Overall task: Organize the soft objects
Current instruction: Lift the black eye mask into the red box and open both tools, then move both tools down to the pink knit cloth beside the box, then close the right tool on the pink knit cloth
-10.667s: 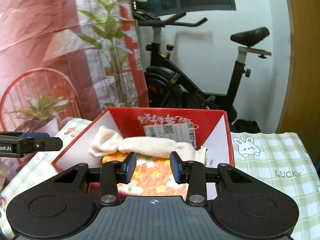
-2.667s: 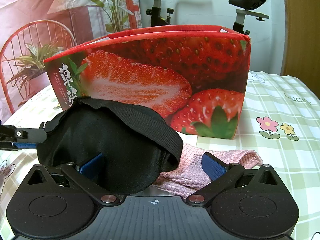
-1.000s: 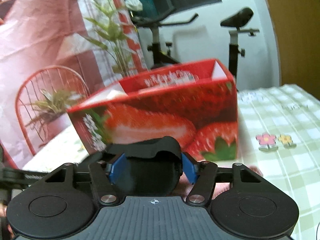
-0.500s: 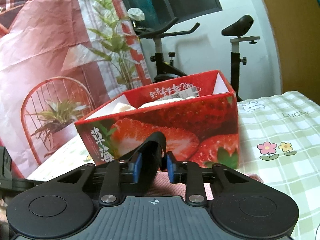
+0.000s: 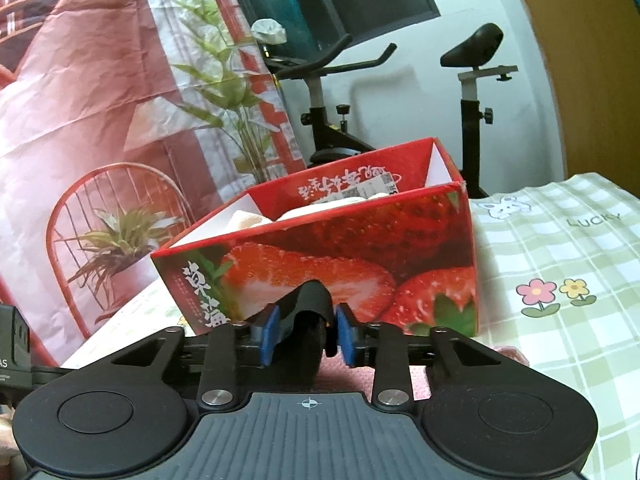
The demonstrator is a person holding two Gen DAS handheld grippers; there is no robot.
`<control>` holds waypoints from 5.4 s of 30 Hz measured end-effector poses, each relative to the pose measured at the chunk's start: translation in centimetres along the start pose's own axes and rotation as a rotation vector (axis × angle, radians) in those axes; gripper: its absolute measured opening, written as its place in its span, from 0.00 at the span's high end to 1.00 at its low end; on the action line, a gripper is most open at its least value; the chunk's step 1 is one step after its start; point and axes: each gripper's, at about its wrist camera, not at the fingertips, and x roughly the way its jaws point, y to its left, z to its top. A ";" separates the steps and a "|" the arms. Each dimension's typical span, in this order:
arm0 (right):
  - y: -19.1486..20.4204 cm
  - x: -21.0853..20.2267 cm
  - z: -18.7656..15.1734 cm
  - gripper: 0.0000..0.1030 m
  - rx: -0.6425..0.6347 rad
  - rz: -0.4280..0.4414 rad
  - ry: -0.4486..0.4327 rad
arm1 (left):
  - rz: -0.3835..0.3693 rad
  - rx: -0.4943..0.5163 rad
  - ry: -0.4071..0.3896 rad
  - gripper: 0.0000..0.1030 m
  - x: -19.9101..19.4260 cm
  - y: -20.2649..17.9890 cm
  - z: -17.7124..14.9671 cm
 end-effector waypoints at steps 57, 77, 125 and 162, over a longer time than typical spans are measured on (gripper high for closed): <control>-1.0 10.6 10.3 0.91 -0.105 -0.137 0.152 | 0.088 0.262 0.058 0.91 6.7 -9.0 14.6; 0.0 5.5 10.0 0.19 -0.184 -0.187 0.015 | 0.090 0.339 -0.094 0.14 0.4 -8.8 14.1; -2.0 4.6 -2.4 0.18 -0.083 -0.249 0.213 | 0.060 0.279 0.016 0.26 2.9 -4.6 0.8; 1.4 3.7 -3.3 0.80 -0.302 -0.153 0.152 | 0.060 0.266 0.012 0.26 2.9 -4.5 0.7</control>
